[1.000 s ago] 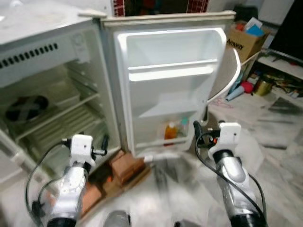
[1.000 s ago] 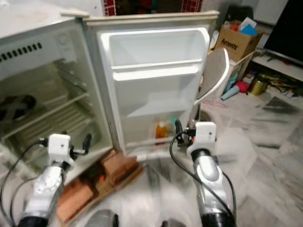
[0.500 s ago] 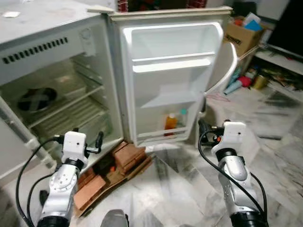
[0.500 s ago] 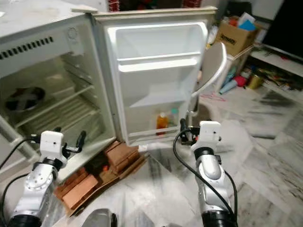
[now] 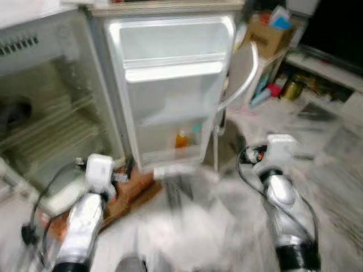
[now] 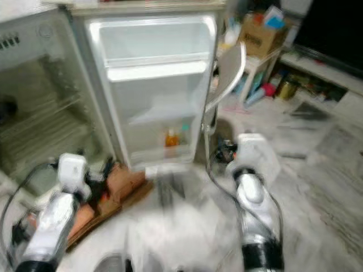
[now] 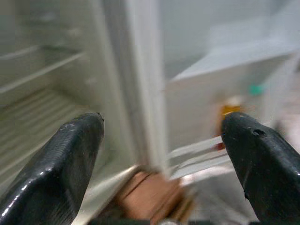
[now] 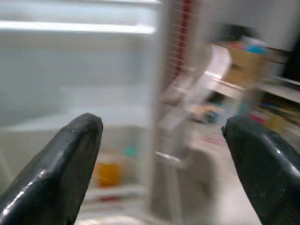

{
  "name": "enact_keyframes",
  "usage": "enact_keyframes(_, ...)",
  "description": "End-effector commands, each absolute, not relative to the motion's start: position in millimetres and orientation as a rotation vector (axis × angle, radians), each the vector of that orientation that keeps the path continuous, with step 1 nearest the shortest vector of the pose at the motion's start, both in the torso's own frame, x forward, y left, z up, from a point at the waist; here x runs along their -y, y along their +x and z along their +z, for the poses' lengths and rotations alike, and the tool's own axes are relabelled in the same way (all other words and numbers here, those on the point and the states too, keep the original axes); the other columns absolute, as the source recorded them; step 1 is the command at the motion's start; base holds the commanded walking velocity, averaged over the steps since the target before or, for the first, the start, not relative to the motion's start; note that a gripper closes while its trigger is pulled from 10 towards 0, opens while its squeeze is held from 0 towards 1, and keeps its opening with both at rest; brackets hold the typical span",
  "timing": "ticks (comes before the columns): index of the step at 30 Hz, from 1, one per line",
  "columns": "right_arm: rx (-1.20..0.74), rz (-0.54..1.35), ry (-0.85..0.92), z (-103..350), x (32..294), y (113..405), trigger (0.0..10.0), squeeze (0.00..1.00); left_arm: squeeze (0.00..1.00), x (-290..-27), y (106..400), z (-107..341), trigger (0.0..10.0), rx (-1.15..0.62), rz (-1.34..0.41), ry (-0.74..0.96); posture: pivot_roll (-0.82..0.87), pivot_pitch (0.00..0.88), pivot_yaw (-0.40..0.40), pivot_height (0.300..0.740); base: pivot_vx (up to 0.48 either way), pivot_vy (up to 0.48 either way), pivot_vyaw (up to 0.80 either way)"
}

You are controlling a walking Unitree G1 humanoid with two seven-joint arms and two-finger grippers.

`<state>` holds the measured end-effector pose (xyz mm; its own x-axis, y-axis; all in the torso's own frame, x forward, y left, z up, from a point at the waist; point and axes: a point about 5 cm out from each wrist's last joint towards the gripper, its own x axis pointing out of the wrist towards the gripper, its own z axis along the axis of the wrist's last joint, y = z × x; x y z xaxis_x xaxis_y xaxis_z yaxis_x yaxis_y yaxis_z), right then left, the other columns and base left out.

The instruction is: Restocking fridge

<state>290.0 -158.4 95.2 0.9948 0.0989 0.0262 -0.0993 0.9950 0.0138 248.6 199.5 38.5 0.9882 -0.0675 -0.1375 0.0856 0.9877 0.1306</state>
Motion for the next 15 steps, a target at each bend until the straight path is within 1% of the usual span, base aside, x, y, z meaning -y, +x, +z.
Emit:
enact_keyframes(1,0.006,0.066,-0.001,90.4,172.1,287.1,10.0,0.00,0.00,-190.2,251.7,40.5,10.0,-0.120,-0.102,0.133,0.06,0.000,-0.041,0.740,0.000,-0.461,0.00)
enact_keyframes(3,0.011,0.083,0.010,91.4,170.5,288.2,10.0,0.00,0.00,-190.3,252.1,39.8,10.0,-0.123,-0.098,0.140,0.06,0.000,-0.040,0.740,0.266,-0.396,0.00)
enact_keyframes(5,0.011,0.107,-0.017,92.3,169.5,289.2,10.0,0.00,0.00,-190.2,252.6,39.6,10.0,-0.125,-0.096,0.145,0.06,0.000,-0.039,0.740,0.326,-0.349,0.00)
enact_keyframes(15,0.045,0.114,-0.021,96.6,168.8,290.0,10.0,0.00,0.00,-191.0,253.5,40.4,10.0,-0.120,-0.097,0.163,0.05,0.000,-0.035,0.740,0.342,-0.331,0.76)
